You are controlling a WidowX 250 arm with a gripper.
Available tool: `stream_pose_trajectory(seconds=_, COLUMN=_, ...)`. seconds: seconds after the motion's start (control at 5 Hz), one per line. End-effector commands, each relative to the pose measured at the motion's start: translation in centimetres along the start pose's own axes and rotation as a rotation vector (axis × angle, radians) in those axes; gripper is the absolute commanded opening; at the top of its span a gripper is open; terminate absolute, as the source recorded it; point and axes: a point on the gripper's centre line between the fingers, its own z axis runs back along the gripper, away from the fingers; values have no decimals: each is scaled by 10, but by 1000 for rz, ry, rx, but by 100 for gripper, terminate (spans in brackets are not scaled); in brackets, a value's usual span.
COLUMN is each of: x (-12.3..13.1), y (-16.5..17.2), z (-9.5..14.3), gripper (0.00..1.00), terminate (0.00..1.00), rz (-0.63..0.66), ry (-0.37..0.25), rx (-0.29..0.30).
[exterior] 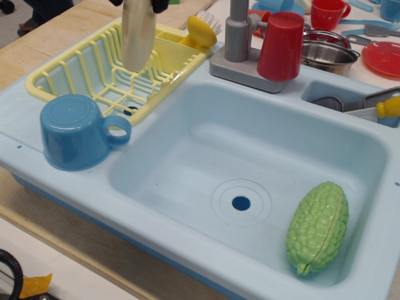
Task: Put detergent from sink into drying rack
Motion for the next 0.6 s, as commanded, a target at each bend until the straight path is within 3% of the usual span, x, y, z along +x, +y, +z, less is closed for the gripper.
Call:
stream_pose_trajectory(seconds=0.0, x=10, y=14, z=4, gripper=100, terminate=0, rz=-9, ry=-23, rx=-14)
stream_pose_trajectory(seconds=0.2, x=10, y=14, z=4, gripper=100, terminate=0, rz=-9, ry=-23, rx=-14)
stream_pose_trajectory(seconds=0.4, x=10, y=14, z=4, gripper=100, terminate=100, rz=-9, ry=-23, rx=-14)
